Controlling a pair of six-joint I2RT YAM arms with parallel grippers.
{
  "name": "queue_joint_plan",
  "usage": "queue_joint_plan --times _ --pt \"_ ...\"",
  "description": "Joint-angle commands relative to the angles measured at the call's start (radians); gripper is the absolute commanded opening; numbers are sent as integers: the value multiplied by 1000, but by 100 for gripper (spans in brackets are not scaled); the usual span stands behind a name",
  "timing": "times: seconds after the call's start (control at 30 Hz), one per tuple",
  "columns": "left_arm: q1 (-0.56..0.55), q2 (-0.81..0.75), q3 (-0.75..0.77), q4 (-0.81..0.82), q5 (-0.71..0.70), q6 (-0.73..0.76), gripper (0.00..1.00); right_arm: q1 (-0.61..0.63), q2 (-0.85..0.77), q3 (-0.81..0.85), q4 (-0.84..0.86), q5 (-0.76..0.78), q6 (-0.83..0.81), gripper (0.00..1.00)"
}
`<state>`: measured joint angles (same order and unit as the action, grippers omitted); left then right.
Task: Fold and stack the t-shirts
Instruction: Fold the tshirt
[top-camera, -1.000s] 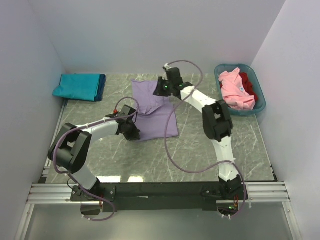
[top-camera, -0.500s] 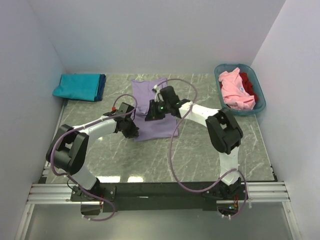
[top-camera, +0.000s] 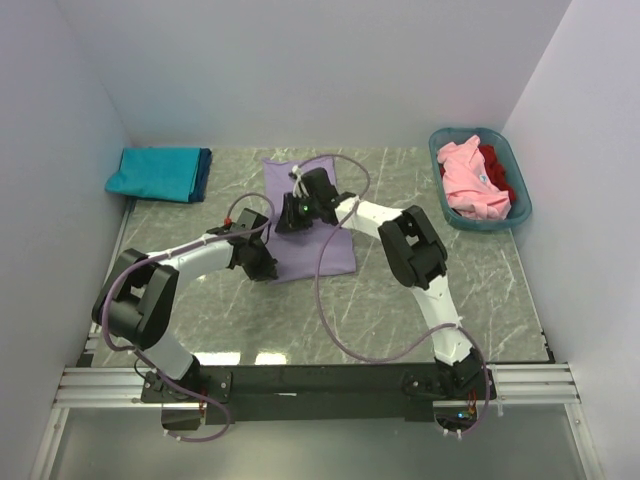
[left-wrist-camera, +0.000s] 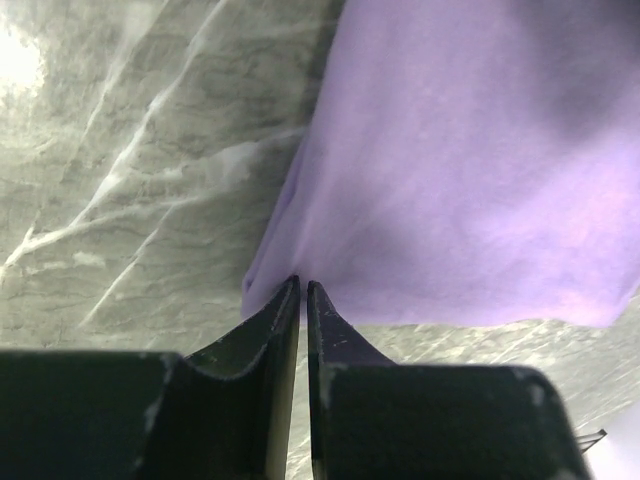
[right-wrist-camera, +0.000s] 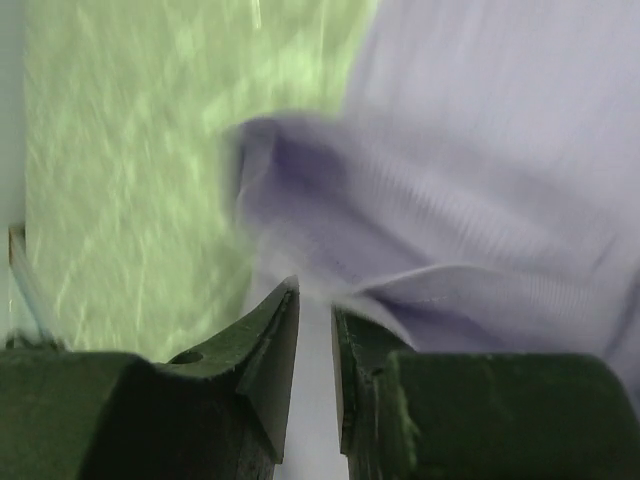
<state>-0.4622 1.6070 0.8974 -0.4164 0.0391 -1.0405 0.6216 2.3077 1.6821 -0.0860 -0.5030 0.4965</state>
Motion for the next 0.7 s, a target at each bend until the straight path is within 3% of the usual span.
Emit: queue_joint_plan --times 0.0,0.13,0.27,0.33,0.53,0.67 --pt "0 -22 -21 5 24 10 14 -40 61 154 -1 53 -32 27" --pt "2 -47 -38 5 28 13 14 -95 151 331 -32 96 -12 28" --pt "3 -73 -23 5 22 26 15 -134 162 438 -86 45 -1 28" --pt "22 -90 -6 14 38 34 16 -151 107 384 -36 18 17 28" --pt "97 -150 60 128 64 72 18 -223 -175 -19 135 -139 112 31" --pt "143 -64 132 255 116 99 16 -260 -206 -145 227 -226 162 31"
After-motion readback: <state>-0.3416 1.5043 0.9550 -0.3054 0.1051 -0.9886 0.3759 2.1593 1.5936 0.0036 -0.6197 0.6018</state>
